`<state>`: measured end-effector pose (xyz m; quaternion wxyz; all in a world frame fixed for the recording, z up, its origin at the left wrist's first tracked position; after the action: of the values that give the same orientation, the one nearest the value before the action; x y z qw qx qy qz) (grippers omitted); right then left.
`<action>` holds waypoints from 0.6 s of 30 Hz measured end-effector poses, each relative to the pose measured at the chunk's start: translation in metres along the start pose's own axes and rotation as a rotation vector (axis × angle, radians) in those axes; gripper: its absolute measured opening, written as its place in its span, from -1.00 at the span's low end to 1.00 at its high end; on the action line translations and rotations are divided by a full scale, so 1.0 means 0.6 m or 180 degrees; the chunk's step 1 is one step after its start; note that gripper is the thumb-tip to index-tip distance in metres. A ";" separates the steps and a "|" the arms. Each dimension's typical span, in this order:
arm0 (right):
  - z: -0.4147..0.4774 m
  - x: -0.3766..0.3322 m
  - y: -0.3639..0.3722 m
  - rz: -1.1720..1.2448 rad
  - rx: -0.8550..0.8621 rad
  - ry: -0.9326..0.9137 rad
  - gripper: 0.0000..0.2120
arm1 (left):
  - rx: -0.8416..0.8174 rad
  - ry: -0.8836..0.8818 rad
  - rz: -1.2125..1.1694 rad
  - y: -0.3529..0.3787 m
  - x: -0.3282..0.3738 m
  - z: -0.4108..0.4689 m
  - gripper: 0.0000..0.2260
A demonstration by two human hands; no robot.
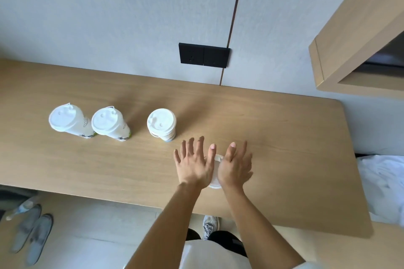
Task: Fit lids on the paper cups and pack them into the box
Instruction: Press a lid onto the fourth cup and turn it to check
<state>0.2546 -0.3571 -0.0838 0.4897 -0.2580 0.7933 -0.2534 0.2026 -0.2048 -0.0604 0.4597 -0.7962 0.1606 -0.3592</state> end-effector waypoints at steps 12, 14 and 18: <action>-0.036 -0.068 -0.045 -0.0790 -0.0581 -0.1768 -0.09 | 0.0690 0.1584 -0.1079 -0.084 -0.044 -0.061 -0.37; -0.056 -0.091 -0.032 -0.1266 -0.0604 -0.2549 -0.14 | 0.0512 0.1251 -0.0549 -0.044 -0.084 -0.074 -0.16; -0.091 -0.095 0.026 -0.2161 -0.0859 -0.3113 -0.26 | -0.0748 0.0255 0.0808 0.066 -0.105 -0.083 0.09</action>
<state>0.2247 -0.2999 -0.0360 0.6521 -0.6428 0.3751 -0.1448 0.1263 -0.2197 -0.1047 0.3983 -0.8028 0.3190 -0.3085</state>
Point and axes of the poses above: each hand's wrist, its own z-axis towards the middle knuckle, its own y-axis out of the palm, x = y × z, the point moved 9 cm from there along z, towards the middle knuckle, and after that the axes turned 6 degrees about -y, right-handed, at the moved point
